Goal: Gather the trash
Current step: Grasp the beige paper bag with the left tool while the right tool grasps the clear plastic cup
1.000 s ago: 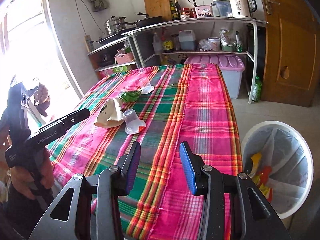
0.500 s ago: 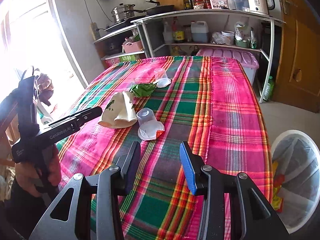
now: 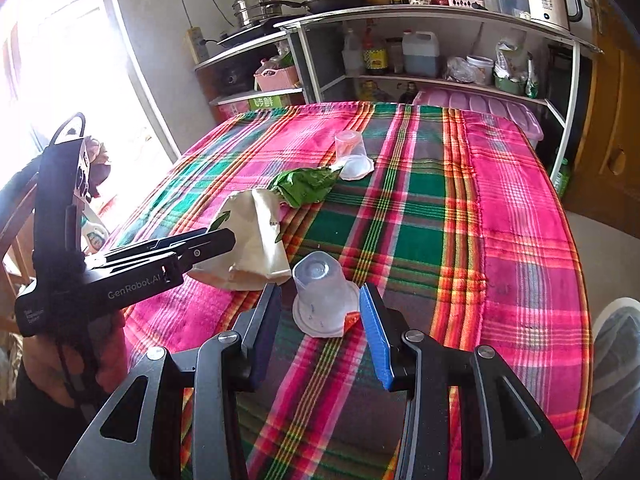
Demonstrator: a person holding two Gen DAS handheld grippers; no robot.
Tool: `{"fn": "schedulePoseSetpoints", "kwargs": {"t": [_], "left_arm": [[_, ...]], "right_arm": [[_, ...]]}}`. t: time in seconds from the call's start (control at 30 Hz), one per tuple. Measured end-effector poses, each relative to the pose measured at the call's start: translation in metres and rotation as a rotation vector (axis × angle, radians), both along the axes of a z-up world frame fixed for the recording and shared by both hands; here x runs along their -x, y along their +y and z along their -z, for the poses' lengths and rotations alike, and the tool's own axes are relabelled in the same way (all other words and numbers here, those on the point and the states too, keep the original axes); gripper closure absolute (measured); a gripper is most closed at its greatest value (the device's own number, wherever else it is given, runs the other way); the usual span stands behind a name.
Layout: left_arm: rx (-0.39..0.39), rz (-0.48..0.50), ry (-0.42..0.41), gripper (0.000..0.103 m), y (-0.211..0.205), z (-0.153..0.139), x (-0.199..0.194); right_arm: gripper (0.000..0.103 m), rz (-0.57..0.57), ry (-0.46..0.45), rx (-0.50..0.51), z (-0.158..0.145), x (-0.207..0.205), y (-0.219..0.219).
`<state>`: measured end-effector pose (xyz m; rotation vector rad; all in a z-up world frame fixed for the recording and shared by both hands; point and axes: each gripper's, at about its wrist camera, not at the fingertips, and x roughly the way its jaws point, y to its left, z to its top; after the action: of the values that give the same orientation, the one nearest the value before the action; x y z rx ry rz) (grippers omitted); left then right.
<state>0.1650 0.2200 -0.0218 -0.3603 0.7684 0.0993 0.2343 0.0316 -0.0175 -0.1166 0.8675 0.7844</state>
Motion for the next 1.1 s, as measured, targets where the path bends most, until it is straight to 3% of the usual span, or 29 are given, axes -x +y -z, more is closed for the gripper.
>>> {"fn": "schedulePoseSetpoints", "kwargs": {"t": [0.17,0.37,0.67,1.1], "left_arm": [[0.027,0.014,0.015,0.067,0.002,0.004,-0.004],[0.037,0.028,0.014,0.084,0.001,0.004,-0.006],[0.019,0.038,-0.019,0.087,-0.008,-0.005,0.002],[0.011,0.060,-0.088,0.087,-0.039,-0.032,0.032]], "right_arm": [[0.061,-0.011,0.001,0.020,0.006,-0.006,0.014],[0.070,-0.009,-0.005,0.035,0.009,-0.009,0.015],[0.071,-0.018,-0.032,0.015,-0.002,0.000,0.007],[0.071,0.042,-0.079,-0.025,-0.029,0.025,-0.044]]}}
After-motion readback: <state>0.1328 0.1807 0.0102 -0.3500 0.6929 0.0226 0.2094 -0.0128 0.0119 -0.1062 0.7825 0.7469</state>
